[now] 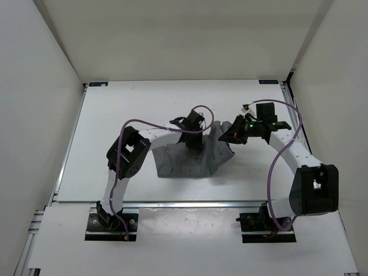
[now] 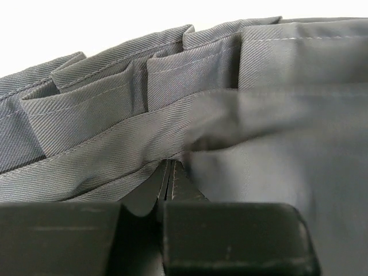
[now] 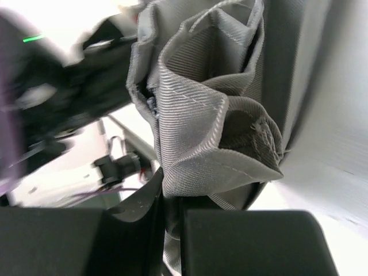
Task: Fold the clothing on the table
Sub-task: Fold the skirt
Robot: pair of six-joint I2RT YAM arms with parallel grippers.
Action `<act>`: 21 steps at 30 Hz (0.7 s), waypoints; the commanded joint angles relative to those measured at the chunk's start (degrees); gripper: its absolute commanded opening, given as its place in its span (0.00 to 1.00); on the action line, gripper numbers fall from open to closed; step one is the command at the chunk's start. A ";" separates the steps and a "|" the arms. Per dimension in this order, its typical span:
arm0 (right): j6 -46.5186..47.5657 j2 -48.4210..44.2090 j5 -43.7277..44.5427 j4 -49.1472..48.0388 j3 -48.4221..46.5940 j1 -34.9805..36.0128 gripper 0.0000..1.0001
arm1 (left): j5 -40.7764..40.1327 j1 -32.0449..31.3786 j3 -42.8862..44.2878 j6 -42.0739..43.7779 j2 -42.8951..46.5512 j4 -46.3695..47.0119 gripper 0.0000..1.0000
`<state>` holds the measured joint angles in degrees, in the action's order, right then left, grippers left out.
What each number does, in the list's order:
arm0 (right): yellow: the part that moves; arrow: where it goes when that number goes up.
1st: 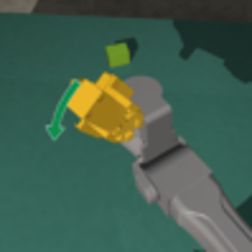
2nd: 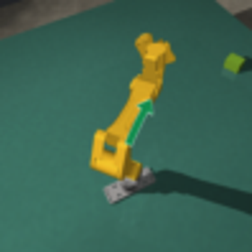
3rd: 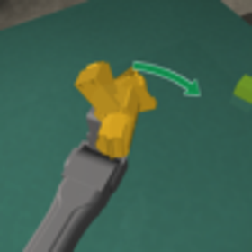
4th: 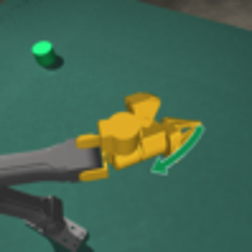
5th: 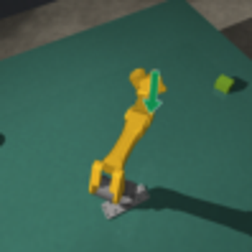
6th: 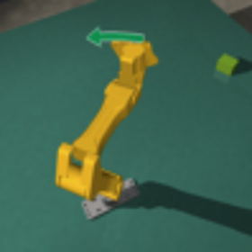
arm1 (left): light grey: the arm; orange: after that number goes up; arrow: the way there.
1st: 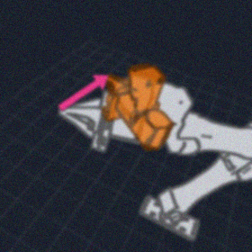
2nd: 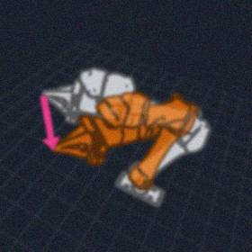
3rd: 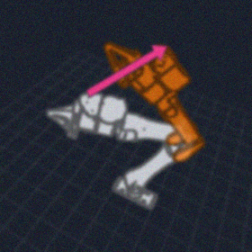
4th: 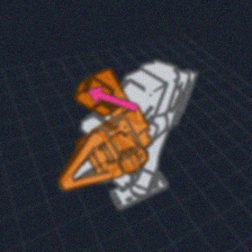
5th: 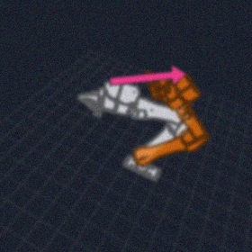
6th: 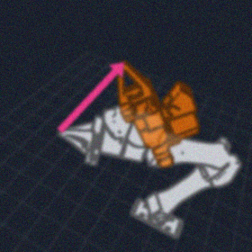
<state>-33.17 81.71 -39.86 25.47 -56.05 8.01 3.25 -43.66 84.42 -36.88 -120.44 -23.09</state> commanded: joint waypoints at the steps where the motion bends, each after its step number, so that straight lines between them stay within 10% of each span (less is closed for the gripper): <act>1: -7.51 -3.57 -8.30 -8.14 -1.43 1.92 0.00 | -4.48 0.15 -0.22 0.50 -1.64 -2.49 0.00; 14: -16.23 -5.07 -11.03 -17.31 -0.11 3.86 0.00 | -3.86 2.78 -1.02 0.14 1.42 -3.27 0.00; 21: -13.24 -7.26 -9.71 -13.00 1.12 1.22 0.00 | -5.26 10.07 -3.55 0.67 16.70 -4.95 0.28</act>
<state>-47.07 77.87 -46.92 12.34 -55.22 10.22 1.41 -37.23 82.21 -36.82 -115.24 -26.11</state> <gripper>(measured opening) 0.115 0.279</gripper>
